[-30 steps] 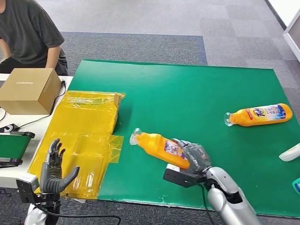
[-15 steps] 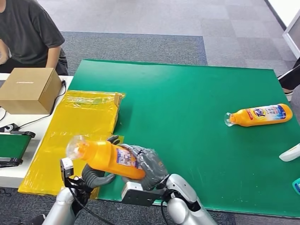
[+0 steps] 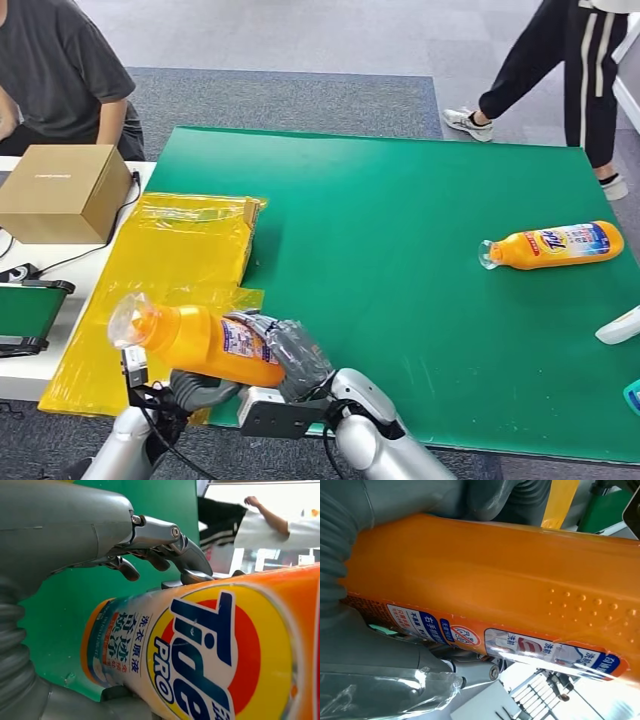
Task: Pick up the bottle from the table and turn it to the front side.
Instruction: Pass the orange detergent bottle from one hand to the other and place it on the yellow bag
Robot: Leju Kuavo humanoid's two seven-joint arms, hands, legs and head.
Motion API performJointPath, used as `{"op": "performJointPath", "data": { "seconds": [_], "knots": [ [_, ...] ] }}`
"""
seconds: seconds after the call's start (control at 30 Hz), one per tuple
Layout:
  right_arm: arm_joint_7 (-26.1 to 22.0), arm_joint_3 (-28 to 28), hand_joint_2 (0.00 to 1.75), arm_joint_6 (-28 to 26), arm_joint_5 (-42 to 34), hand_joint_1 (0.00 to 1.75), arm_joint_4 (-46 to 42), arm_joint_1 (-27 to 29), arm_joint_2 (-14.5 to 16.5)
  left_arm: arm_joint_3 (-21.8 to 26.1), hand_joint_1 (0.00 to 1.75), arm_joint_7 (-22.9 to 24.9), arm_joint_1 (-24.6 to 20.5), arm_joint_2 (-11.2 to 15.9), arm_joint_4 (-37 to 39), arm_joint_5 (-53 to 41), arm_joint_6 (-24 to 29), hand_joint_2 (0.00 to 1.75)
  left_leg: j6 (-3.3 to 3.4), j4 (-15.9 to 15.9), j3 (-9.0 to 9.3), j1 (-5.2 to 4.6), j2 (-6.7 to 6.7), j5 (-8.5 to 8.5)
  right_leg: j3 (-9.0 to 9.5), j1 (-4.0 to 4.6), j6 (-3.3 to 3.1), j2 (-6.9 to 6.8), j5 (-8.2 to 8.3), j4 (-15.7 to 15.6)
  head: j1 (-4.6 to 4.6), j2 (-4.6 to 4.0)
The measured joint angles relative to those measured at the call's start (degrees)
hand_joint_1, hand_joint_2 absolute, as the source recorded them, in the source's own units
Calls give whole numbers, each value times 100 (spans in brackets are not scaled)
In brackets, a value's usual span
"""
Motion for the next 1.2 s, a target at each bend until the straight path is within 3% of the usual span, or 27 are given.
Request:
{"op": "performJointPath", "data": {
  "seconds": [0.13, 0.17, 0.8, 1.03, 1.1, 1.13, 1.17, 1.2],
  "knots": [
    [-5, 62, 175, 6, -59, 175, 4, 11, -17, 18, 2, 0, 64, -1, -146, 50, 14, 175, 0, 0, -1, 0, 0, -1, -2, 0, 0, 0, 0, -1, -1, -1],
    [-5, 75, 175, 10, -74, 175, 5, 20, -19, 23, 1, 1, 73, -3, -174, 62, 19, 175, 0, 0, -1, 0, 0, -1, -3, 0, 0, 0, 0, -1, -1, -1],
    [72, 55, 175, 125, -121, 175, 866, 88, -46, 242, 0, 19, 188, -245, -651, 239, -32, 175, -1, 0, -2, 0, 0, -1, -3, 0, -1, 0, 0, -1, -1, -1],
    [11, 19, 175, 79, -20, 175, 1445, -63, 80, 338, 0, 17, 172, -299, -787, 480, -364, 175, -2, 0, 2, 0, 2, -1, -3, 0, -1, 2, 0, -1, 0, 0],
    [-3, 14, 175, 75, -16, 175, 1539, -95, 112, 364, 87, 17, 167, -308, -799, 498, -381, 175, -2, 0, 2, 1, 3, -1, -3, 0, -1, 1, 0, -1, 1, -1],
    [-8, 8, 175, 73, -16, 153, 1573, -105, 126, 373, 131, 17, 165, -310, -801, 502, -384, 175, -2, 0, 3, 1, 3, -1, -3, 0, -1, 2, 0, -1, 0, -1],
    [-16, -1, 175, 72, -16, 109, 1603, -115, 141, 381, 175, 17, 161, -311, -801, 508, -390, 175, -2, 0, 3, 1, 3, -1, -3, 0, -1, 2, 0, -1, 0, -1],
    [-27, -10, 175, 70, -16, 65, 1628, -126, 156, 388, 175, 17, 156, -311, -801, 518, -402, 175, -2, 0, 4, 1, 3, -1, -3, 0, -1, 2, 0, -1, 0, -1]
  ]
}}
